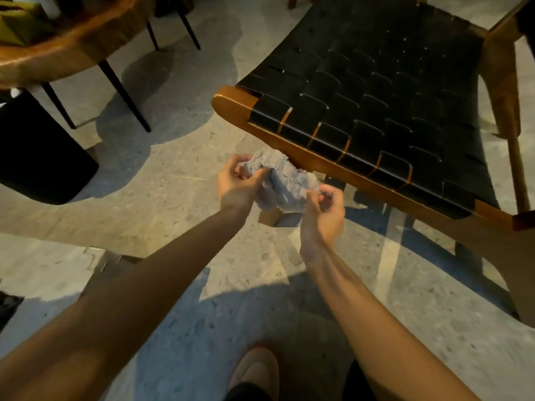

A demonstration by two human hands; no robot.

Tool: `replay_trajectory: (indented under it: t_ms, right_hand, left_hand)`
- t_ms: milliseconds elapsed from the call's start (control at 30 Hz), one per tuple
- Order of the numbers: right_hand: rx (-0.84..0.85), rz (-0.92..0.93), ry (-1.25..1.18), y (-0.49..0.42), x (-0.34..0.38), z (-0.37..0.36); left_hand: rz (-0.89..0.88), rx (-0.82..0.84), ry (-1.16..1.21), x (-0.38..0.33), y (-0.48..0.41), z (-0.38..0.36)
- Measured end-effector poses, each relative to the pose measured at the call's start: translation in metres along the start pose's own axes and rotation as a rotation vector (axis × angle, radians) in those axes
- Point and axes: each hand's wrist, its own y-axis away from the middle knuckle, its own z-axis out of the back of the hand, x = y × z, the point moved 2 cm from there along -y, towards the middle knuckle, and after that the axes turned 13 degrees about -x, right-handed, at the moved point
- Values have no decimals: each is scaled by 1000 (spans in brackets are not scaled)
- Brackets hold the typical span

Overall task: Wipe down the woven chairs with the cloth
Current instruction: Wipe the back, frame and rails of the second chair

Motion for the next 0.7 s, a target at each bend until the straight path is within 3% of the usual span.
replay_trajectory:
  t_ms: [100,267,367,567,700]
  right_hand:
    - [-155,-122,-184,-6,9,-17]
    - [72,-94,-310,-6,7,-30]
    - [171,32,-242,-1,4,-35]
    - [56,222,-110,-4,-7,-43]
    - [107,235,-24,-9,-33,-52]
  left_hand:
    - [34,29,212,2,5,-13]
    - [-45,306,212,17,11,-23]
    - [-138,324,172,19,5,-26]
    - [-260,282,143,37,-10,-33]
    - [-252,299,85,62,-17,-34]
